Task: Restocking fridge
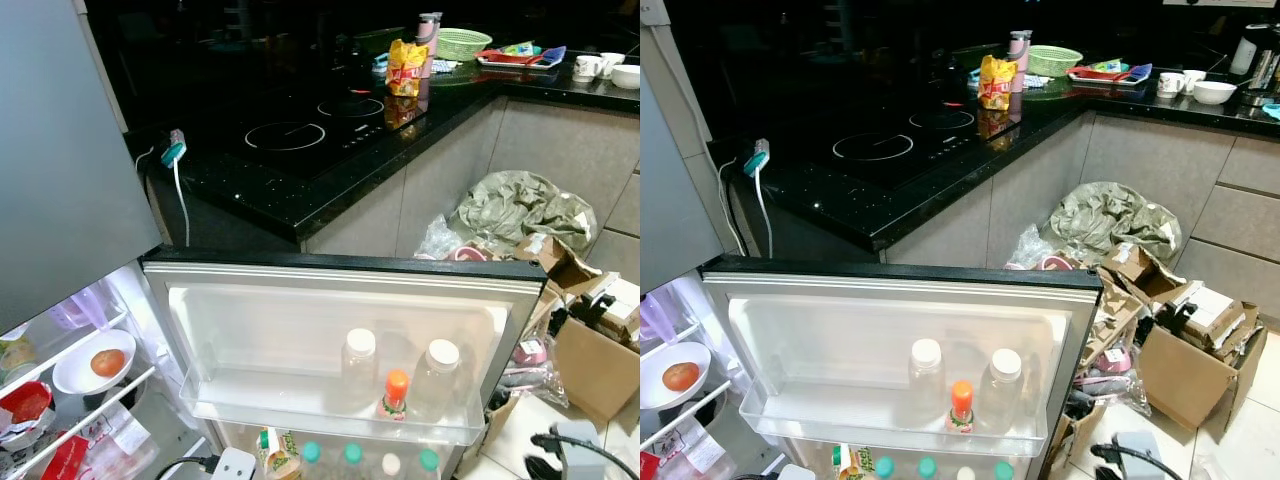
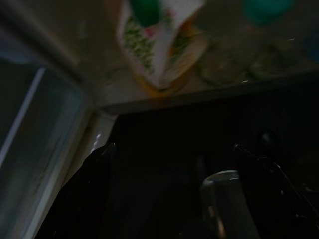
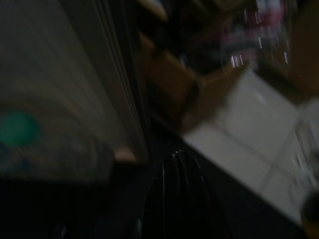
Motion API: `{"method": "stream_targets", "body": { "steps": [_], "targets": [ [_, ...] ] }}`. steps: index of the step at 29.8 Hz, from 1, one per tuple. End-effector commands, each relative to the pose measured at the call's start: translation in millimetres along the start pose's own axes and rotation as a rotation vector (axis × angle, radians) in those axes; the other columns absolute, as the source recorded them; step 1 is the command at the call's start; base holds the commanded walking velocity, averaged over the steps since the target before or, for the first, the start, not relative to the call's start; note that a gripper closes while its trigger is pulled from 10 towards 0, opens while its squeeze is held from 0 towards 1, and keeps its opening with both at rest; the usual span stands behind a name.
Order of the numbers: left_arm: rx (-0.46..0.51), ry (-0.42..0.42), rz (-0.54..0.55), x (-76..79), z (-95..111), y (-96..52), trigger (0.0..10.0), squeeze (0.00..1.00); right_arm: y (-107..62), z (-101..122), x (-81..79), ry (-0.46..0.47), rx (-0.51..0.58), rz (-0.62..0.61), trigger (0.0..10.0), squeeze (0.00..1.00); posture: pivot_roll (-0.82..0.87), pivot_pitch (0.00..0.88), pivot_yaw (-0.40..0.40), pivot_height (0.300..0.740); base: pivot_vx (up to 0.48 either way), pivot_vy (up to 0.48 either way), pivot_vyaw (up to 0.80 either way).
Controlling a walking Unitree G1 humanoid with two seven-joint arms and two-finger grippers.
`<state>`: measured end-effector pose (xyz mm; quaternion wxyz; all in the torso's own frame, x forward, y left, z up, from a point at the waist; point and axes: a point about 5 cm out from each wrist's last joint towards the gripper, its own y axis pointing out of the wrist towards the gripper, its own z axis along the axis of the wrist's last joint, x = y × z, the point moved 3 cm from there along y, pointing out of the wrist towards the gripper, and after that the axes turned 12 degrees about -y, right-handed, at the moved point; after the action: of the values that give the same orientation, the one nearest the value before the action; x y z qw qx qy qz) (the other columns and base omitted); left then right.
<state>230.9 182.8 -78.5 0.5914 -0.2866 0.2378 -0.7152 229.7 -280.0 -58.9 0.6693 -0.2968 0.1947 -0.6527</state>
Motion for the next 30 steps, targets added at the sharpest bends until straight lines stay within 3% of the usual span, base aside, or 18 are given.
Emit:
{"method": "stream_targets", "body": {
  "steps": [1, 2, 5, 10, 21, 30],
  "targets": [
    [-0.053, 0.009, 0.018, -1.6, -11.5, -1.5, 10.0, 0.00, -4.0, -24.6, -12.1, -0.046, -0.098, 0.029, 10.0, 0.00, -0.02, 0.103, 0.015, 0.740, 0.000, 0.000, 0.00],
    [-0.061, 0.023, 0.008, -1.0, -13.1, -1.9, 10.0, 0.00, -6.4, -37.9, -22.4, -0.098, -0.150, 0.056, 10.0, 0.00, -0.02, 0.107, 0.019, 0.740, 0.000, 0.000, 0.00],
    [-0.061, 0.023, 0.003, -0.7, -13.4, -2.1, 10.0, 0.00, -7.6, -44.0, -27.1, -0.111, -0.170, 0.055, 10.0, 0.00, -0.02, 0.109, 0.023, 0.740, 0.000, 0.000, 0.00],
    [-0.044, 0.020, 0.012, -3.2, -9.5, -2.1, 10.0, 0.00, -9.9, -55.2, -38.4, -0.160, -0.208, 0.072, 10.0, 0.00, -0.02, 0.116, 0.027, 0.740, 0.000, 0.000, 0.80],
    [0.004, -0.015, 0.045, -12.1, 10.3, 1.0, 10.0, 0.00, -12.3, -60.6, -35.6, -0.137, -0.232, 0.046, 10.0, 0.00, -0.03, 0.119, 0.024, 0.740, 0.000, 0.000, 0.77],
    [0.001, -0.040, 0.025, -5.8, 7.8, 2.2, 10.0, 0.00, -17.2, -71.4, -35.2, -0.092, -0.267, 0.023, 10.0, 0.00, -0.03, 0.122, 0.029, 0.740, 0.000, 0.000, 0.00]
  ]
}}
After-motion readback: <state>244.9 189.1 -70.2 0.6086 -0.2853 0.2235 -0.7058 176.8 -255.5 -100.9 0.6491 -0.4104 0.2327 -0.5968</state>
